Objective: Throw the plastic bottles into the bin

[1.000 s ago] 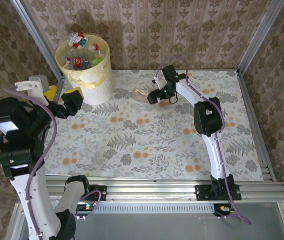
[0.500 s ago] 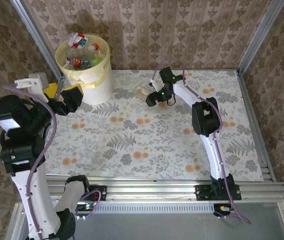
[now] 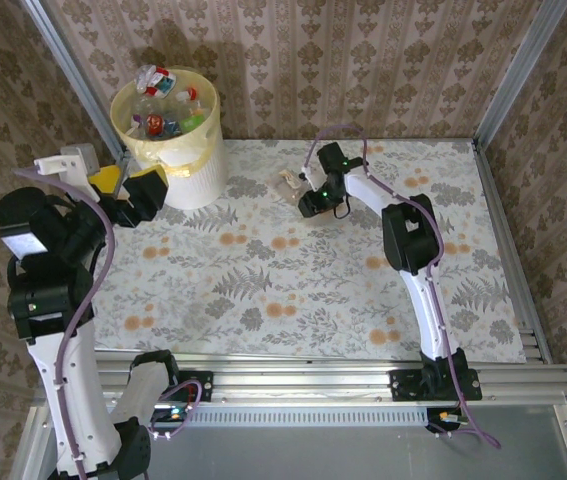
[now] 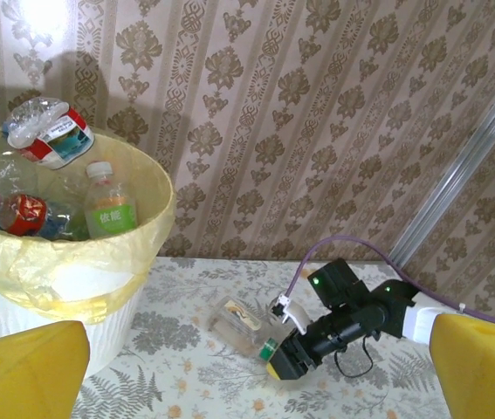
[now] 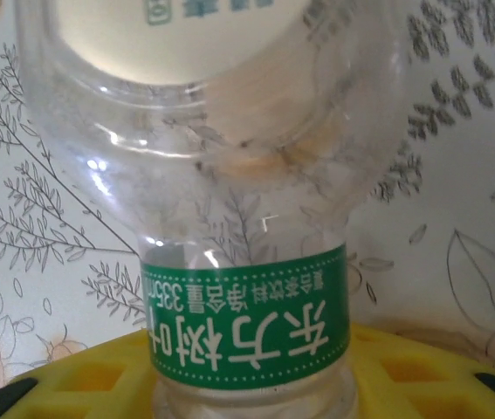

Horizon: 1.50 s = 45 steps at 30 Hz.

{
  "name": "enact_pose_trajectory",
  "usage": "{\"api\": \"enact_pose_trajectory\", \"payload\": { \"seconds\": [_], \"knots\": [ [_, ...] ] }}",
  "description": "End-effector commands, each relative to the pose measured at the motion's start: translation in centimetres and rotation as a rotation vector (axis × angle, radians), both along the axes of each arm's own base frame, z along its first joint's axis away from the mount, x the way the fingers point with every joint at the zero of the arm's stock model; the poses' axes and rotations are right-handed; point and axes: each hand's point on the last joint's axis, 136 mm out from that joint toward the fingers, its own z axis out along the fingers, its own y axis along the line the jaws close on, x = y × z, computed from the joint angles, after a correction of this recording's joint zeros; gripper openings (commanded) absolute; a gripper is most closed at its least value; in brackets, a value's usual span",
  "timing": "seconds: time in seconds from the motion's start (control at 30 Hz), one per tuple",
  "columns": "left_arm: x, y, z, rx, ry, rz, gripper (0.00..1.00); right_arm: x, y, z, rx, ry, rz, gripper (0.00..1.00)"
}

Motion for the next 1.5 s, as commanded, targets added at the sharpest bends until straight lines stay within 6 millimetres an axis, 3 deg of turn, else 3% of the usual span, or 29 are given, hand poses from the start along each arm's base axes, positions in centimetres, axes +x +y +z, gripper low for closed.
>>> {"api": "enact_pose_trajectory", "payload": {
  "seconds": [0.0,0.17,0.43,0.57,0.83,1.07,1.47],
  "knots": [
    [1.0,0.1,-0.7,-0.062,0.012,0.020,1.00,-0.8,-0.1,2.2,0.015,-0.044,-0.028,0.40],
    [2.8,-2.1,-3.7,-0.083,0.078,-0.016,1.00,-2.1,0.1,4.9,0.057,-0.112,-0.047,0.34],
    [6.4,-9.8,-10.0,-0.121,0.220,-0.145,1.00,-5.2,0.2,12.1,0.139,-0.255,-0.099,0.30],
    [8.5,-12.4,-12.7,-0.186,0.290,-0.181,1.00,-7.6,1.3,15.2,0.152,-0.316,-0.067,0.30],
    [11.3,-15.5,-15.3,-0.350,0.370,-0.253,1.00,-11.3,3.5,19.8,0.244,-0.386,-0.031,0.31],
    [12.5,-17.4,-16.2,-0.489,0.387,-0.323,1.00,-13.3,4.6,21.1,0.270,-0.394,0.011,0.31],
    [13.2,-18.5,-17.0,-0.513,0.400,-0.360,1.00,-16.1,6.3,22.4,0.352,-0.389,0.090,0.31]
  ]
}}
